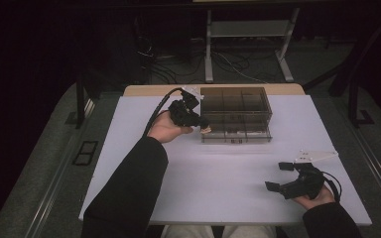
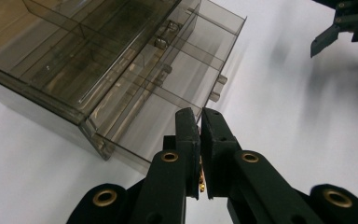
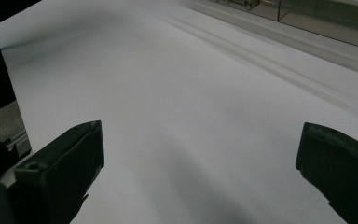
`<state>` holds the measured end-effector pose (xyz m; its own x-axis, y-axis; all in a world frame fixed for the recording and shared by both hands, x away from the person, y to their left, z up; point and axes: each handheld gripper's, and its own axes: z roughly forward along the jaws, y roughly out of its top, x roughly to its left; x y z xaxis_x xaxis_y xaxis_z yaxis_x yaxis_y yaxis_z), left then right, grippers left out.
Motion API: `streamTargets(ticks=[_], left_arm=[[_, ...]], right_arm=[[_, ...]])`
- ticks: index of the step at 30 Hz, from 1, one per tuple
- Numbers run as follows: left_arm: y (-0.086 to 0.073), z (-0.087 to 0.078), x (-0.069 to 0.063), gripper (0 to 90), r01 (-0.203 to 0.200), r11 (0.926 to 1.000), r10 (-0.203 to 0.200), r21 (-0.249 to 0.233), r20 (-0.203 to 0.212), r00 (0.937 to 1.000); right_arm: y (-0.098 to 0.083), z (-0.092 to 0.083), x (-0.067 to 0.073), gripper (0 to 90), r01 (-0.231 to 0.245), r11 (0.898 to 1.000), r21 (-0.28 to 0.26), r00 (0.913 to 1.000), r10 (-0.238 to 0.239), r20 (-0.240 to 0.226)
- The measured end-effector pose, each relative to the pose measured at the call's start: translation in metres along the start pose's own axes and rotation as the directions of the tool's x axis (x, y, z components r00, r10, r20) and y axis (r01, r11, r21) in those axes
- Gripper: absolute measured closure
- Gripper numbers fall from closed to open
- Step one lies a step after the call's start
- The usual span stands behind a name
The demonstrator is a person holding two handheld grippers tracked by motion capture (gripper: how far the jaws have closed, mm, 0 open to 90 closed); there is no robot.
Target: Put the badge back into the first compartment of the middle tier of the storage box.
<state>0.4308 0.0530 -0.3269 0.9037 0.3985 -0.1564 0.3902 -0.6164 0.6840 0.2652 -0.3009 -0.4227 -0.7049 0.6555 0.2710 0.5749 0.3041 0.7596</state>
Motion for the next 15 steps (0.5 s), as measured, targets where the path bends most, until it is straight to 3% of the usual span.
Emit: streamTargets(ticks=[1,2,11,15], left_arm=[[0.001,0.0,0.001,85.5,-0.012,0.9999,0.012,0.01,0.0,0.9999],[0.001,0.002,0.0,85.5,0.007,1.0,-0.007,-0.007,-0.001,1.0],[0.005,0.014,-0.001,85.6,-0.013,0.9999,0.013,-0.007,0.001,0.9999],[0.005,0.02,-0.001,85.5,-0.003,0.9999,0.003,-0.016,0.003,1.0]], right_arm=[[0.0,0.0,0.0,0.5,0.001,1.0,0.0,1.0,-0.001,-0.001],[0.0,0.0,0.0,0.5,0.001,1.0,0.0,1.0,-0.001,0.0],[0.0,0.0,0.0,0.5,0.003,1.0,0.001,1.0,-0.003,-0.003],[0.0,0.0,0.0,0.5,0.005,1.0,0.002,1.0,-0.005,-0.003]])
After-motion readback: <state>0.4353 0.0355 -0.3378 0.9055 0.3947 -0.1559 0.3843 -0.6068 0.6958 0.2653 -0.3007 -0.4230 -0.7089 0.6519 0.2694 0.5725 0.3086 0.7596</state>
